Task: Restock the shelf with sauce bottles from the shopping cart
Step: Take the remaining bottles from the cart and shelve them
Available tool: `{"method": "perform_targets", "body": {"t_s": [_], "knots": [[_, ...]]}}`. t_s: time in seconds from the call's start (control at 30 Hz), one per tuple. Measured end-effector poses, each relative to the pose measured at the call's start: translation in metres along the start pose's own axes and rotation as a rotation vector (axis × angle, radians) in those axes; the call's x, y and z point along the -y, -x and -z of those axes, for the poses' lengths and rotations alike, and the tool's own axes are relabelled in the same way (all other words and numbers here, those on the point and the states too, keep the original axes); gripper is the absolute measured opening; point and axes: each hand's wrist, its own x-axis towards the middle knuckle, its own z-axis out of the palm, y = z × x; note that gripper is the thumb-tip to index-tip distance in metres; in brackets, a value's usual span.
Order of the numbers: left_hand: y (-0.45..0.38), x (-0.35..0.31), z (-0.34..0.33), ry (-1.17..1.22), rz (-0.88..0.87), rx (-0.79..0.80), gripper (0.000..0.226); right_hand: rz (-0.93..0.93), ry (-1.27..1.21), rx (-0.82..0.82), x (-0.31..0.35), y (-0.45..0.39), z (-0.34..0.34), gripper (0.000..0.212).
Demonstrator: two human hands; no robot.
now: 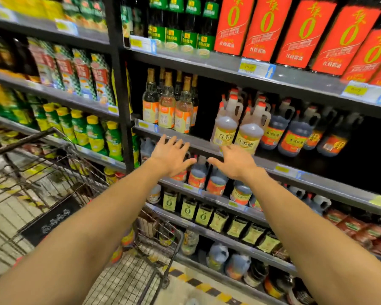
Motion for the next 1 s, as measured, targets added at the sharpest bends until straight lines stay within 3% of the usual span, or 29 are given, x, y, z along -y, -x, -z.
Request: {"method": "perform_targets", "body": {"t_s": [0.13, 0.5, 0.9, 1.0], "knots": [[0.036, 0.042, -0.009, -0.027, 0.142, 0.026, 0.083, 0.152, 0.134, 0.001, 0.04, -0.017, 0.003, 0.069], [0.149, 0.15, -0.077, 0.03, 0.519, 0.141, 0.086, 0.487, 0.04, 0.045, 0.197, -0.081, -0.033, 0.071], [0.183, 0.169, -0.209, 0.173, 0.834, 0.439, 0.084, 0.858, 0.004, 0.255, 0.308, -0.16, -0.15, 0.064], [0.177, 0.16, -0.246, 0.221, 0.856, 0.521, 0.086, 0.967, 0.019, 0.38, 0.327, -0.18, -0.22, 0.08]]}}
